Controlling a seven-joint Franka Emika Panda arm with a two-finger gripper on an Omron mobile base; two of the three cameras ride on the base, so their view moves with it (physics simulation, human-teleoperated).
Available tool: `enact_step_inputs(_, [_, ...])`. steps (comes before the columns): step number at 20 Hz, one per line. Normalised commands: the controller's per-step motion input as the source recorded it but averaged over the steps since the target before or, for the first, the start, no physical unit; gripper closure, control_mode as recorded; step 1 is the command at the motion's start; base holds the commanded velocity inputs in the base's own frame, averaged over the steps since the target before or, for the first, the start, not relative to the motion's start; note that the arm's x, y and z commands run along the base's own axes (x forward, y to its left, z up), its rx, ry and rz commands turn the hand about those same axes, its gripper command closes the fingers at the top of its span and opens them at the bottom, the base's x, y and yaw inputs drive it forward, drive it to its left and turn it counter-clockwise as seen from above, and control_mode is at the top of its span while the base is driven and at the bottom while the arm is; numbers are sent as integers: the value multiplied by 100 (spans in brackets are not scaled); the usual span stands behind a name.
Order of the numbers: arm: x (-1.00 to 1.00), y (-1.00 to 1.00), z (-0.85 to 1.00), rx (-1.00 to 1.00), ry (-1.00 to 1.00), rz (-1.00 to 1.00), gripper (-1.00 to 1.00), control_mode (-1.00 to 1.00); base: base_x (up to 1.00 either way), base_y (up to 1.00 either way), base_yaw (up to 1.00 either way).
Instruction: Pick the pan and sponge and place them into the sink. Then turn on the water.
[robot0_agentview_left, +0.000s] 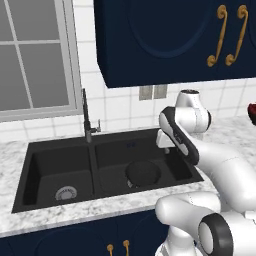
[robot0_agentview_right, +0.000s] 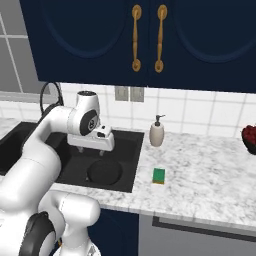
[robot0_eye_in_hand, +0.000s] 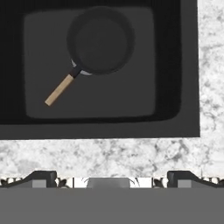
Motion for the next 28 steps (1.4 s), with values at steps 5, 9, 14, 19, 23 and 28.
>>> enact_step_inputs(5, [13, -86, -11, 0, 0, 0, -100, -100, 0, 0, 0])
enact_step_inputs(9, [0, -84, -19, 0, 0, 0, -100, -100, 0, 0, 0])
enact_step_inputs(14, [0, -72, -12, 0, 0, 0, -100, -100, 0, 0, 0])
enact_step_inputs(19, [0, -42, -3, 0, 0, 0, -100, -100, 0, 0, 0])
enact_step_inputs(23, [1, -21, 0, 0, 0, 0, -100, -100, 0, 0, 0])
enact_step_inputs(28, [6, -23, -2, 0, 0, 0, -100, -100, 0, 0, 0])
